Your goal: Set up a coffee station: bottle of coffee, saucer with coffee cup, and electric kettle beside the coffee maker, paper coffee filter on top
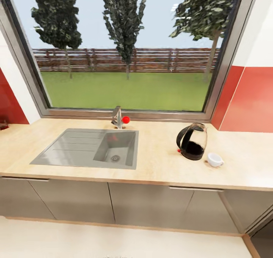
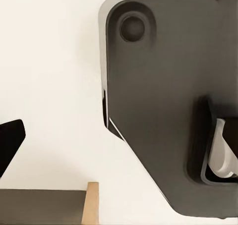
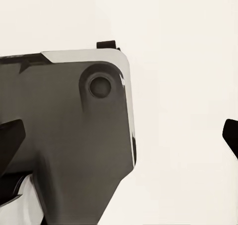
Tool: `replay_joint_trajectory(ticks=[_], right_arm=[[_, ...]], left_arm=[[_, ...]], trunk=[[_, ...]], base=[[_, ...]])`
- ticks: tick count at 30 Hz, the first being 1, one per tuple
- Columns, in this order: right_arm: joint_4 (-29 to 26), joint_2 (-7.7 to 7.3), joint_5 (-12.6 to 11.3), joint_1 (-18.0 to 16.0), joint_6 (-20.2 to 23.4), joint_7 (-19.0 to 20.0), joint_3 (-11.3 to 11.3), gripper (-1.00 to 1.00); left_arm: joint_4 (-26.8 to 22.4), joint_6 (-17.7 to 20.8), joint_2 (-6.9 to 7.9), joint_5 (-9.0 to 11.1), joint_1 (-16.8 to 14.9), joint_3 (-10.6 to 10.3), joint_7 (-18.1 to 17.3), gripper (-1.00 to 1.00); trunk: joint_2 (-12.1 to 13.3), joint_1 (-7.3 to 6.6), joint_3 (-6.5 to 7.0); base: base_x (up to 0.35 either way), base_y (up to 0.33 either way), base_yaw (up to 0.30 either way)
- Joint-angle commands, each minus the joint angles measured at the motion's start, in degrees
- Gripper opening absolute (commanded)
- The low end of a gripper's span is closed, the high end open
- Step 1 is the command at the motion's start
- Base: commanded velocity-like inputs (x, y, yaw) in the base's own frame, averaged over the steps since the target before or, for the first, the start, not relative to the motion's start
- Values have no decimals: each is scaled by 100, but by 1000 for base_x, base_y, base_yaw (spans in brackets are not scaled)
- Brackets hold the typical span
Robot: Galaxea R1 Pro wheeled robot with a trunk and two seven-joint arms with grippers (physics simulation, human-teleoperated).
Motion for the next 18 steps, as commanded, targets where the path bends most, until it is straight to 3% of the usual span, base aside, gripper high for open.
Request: replay_joint_trajectory(ticks=[1,4,7,9,10,12,14,18], right_arm=[[-13,3,42,-5,6,38,-48,100],[-23,-9,42,-5,-49,38,-44,100],[-27,-26,40,-8,-561,44,-46,100],[5,22,29,-21,-1532,69,-48,100],[9,278,32,-97,-2380,74,-42,100],[6,404,34,-141,-3152,76,-40,100],[11,588,33,-160,-4343,73,-39,100],[6,774,40,-172,-5233,66,-39,100]], left_arm=[[6,-19,4,-54,-6,49,-15,100],[6,-21,0,-56,-6,46,-18,100],[5,-25,-1,-56,-6,43,-19,100],[-19,-27,-8,-56,-6,48,-17,100],[-38,-27,-13,-56,-12,55,-18,100],[-50,-27,-17,-50,-14,57,-19,100],[-68,-27,-21,-48,-26,51,-19,100],[-79,-27,-27,-47,-37,50,-19,100]], trunk=[[-11,3,-15],[-11,3,-22],[-11,3,-24],[-11,3,-24],[-11,3,-24],[-11,3,-15],[-11,3,1],[-11,3,37]], base=[[0,0,276],[0,0,215],[0,0,56],[0,0,12],[0,0,2],[0,0,1],[0,0,0],[0,0,0]])
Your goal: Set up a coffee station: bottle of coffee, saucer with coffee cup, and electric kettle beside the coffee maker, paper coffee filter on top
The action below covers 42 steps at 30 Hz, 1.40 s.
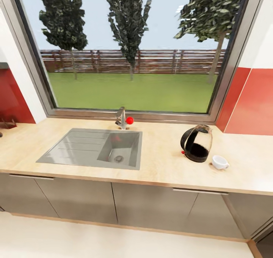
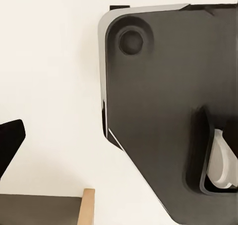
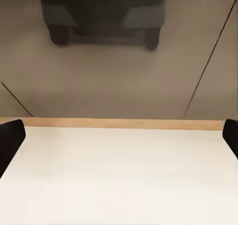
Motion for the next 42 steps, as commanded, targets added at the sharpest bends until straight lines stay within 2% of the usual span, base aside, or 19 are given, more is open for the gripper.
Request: replay_joint_trajectory(ticks=[1,2,5,12,23,37,42], right_arm=[[-16,36,13,-14,-216,43,-57,100],[-13,80,13,-74,-455,42,-57,100],[-11,152,14,-316,-652,42,-57,100],[-14,191,6,-900,-733,19,-60,100],[-26,135,-19,-1018,-742,24,-91,100],[5,171,-16,-1029,-716,28,-85,100],[44,190,-14,-1245,-721,32,-83,100]], left_arm=[[3,-19,1,-53,-6,49,-18,100],[3,-19,-2,-53,-6,49,-18,100],[6,-19,-11,-53,-3,49,-18,100],[9,-19,-4,-53,0,62,-18,100],[10,-19,-15,-50,0,66,-15,100],[10,-19,13,-53,0,58,-18,100],[10,-19,24,-60,0,57,-18,100]], trunk=[[-11,4,-3],[-11,4,6],[-11,4,33],[-11,4,96],[-11,4,148],[-11,4,149],[-11,4,149]], base=[[0,0,0],[0,0,0],[0,0,0],[0,0,0],[-25,0,0],[-315,0,0],[-307,0,0]])
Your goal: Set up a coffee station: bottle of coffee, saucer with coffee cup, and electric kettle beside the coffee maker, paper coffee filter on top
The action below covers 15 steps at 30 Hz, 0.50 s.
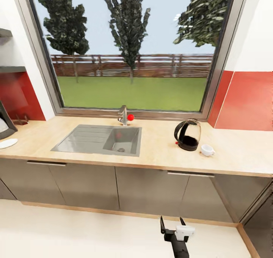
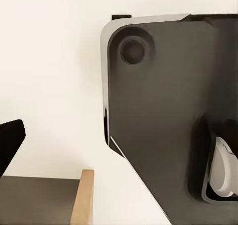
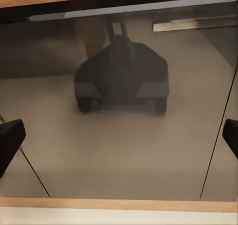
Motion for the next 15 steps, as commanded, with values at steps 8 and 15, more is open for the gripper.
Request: replay_joint_trajectory(ticks=[8,15], right_arm=[[-23,10,18,-1066,-20,31,-51,100],[-26,10,12,-1734,-8,26,-51,100]], left_arm=[[-3,-35,-32,-46,-5,45,-19,100],[-5,-36,-26,-45,-5,41,-19,100]], trunk=[[-13,0,-14],[-13,0,-14]], base=[[-167,0,0],[-4,0,0]])
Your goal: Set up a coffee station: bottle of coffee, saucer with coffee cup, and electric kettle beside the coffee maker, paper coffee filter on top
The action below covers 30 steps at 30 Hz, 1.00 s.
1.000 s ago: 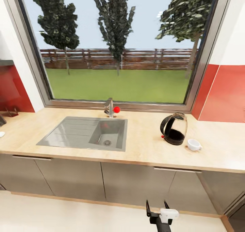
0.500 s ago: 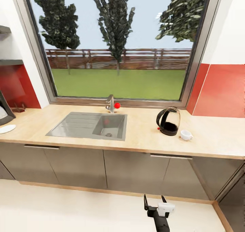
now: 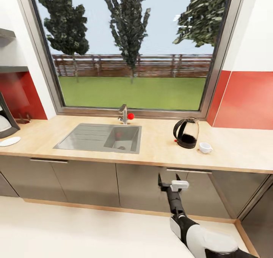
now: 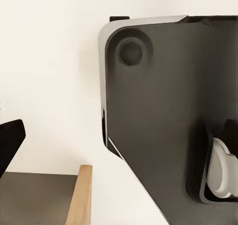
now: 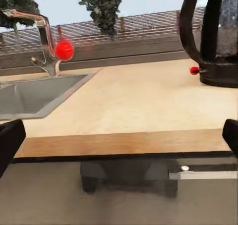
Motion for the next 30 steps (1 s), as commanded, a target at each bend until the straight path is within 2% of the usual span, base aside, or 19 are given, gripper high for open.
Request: replay_joint_trajectory(ticks=[1,5,12,15,17,21,22,25,30], right_arm=[[-16,6,18,-50,-8,41,-50,100],[-10,6,16,-458,30,34,-52,100],[-10,6,19,-902,80,-101,-52,100],[-17,6,23,-1160,431,-448,-50,100],[-27,1,27,-1332,856,-736,-47,100],[-39,-2,64,-1563,1239,-890,-28,100],[-41,-2,168,-1711,1331,-922,21,100],[-47,-19,278,-1793,1369,-949,78,100],[-51,-84,325,-1798,1381,-960,105,100]], left_arm=[[4,-19,1,-53,-5,49,-19,100],[4,-47,17,-60,-7,40,-19,100],[9,-59,31,-82,-5,-10,-26,100],[24,-62,38,-92,-1,-23,-27,100],[41,-57,40,-95,2,-33,-27,100],[61,-8,48,-96,4,-31,-27,100],[64,3,49,-96,4,-31,-27,100],[65,-31,50,-97,5,-37,-27,100],[65,-12,87,-89,11,-24,-20,100]], trunk=[[-12,3,-13],[-12,3,-13],[-12,3,-13],[-12,3,-13],[-12,3,-13],[-12,3,-13],[-12,3,-13],[-12,3,-13],[-12,3,-13]], base=[[0,0,0],[0,0,0],[0,0,0],[0,0,0],[0,0,0],[0,0,0],[0,0,0],[0,0,0],[6,0,0]])
